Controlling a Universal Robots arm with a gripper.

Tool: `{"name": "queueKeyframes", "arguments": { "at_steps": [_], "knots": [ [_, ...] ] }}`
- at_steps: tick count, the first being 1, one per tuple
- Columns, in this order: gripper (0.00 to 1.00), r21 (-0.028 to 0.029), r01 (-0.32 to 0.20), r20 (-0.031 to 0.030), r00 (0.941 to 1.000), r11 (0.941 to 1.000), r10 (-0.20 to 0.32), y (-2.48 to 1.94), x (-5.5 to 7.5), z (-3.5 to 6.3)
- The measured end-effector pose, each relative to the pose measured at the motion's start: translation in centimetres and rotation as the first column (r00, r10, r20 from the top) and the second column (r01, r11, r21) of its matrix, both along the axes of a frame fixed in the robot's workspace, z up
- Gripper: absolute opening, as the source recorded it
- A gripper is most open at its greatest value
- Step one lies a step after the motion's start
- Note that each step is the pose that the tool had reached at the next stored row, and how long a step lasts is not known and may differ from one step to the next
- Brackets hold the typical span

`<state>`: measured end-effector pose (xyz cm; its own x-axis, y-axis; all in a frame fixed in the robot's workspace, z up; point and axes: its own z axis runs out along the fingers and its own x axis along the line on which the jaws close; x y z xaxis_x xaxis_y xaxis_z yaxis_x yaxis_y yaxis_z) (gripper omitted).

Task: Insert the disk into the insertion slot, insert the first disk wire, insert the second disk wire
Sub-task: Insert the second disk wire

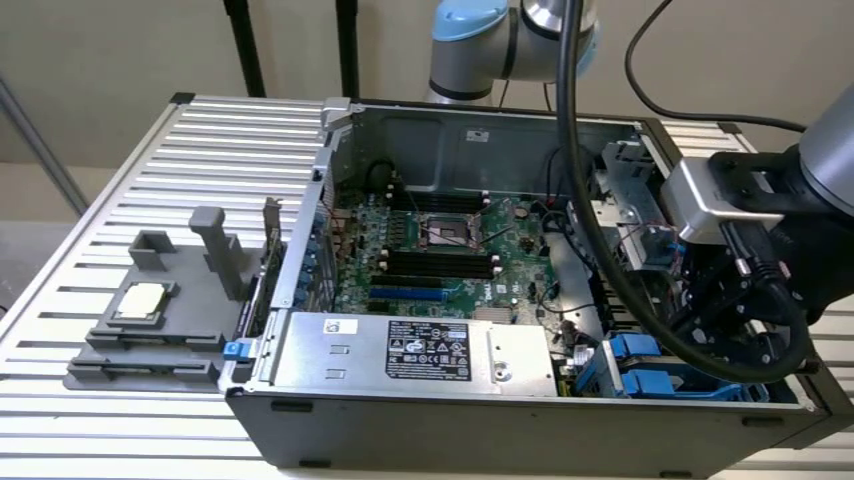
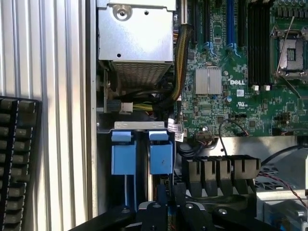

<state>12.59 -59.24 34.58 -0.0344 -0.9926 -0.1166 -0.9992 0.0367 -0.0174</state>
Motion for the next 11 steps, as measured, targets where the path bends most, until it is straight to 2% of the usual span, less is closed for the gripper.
{"name": "queueKeyframes", "arguments": {
  "at_steps": [6, 11],
  "knots": [
    [0.16, 0.0034, -0.005, 0.0100, 0.9999, 1.0000, 0.005, 0.00, 0.00, -0.22],
    [0.16, 0.0066, -0.010, 0.0142, 0.9999, 0.9999, 0.010, 0.00, 0.00, -0.38]
  ]
}}
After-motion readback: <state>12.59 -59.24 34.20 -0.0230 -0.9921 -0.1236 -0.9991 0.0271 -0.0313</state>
